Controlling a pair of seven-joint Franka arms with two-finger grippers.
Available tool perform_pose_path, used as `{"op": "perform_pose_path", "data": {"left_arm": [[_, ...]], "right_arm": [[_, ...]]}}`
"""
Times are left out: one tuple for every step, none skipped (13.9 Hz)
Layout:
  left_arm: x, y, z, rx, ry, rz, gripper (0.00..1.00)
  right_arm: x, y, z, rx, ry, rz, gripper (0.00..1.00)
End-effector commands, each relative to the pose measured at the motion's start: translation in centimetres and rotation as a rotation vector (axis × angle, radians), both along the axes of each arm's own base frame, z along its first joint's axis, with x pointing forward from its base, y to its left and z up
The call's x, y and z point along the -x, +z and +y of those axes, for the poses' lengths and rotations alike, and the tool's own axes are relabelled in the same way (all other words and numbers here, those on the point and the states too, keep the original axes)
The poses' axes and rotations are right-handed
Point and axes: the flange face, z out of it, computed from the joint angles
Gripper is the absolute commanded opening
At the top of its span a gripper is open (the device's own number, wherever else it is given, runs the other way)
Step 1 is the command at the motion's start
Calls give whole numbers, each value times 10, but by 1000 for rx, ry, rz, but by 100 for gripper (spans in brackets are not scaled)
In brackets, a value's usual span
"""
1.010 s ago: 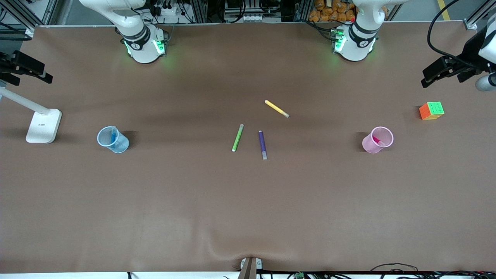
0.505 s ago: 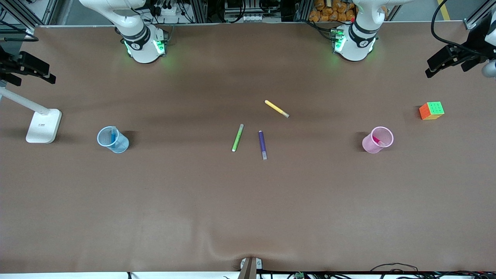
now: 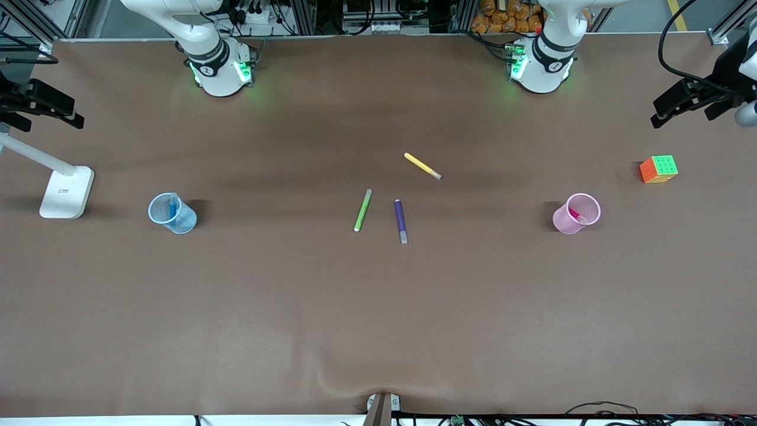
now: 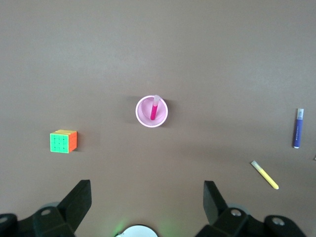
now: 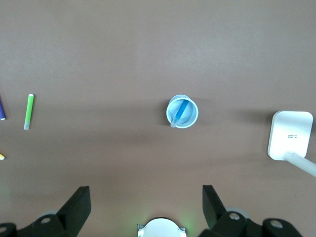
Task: Place pink and blue markers in matching cups
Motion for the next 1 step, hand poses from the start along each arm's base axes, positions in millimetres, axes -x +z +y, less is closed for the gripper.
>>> {"op": "perform_pose_path", "data": {"left_arm": [[-4,8,8,-17,-12,-15,100]], "right_arm": [[6,6,2,21,-6,-11,100]]}}
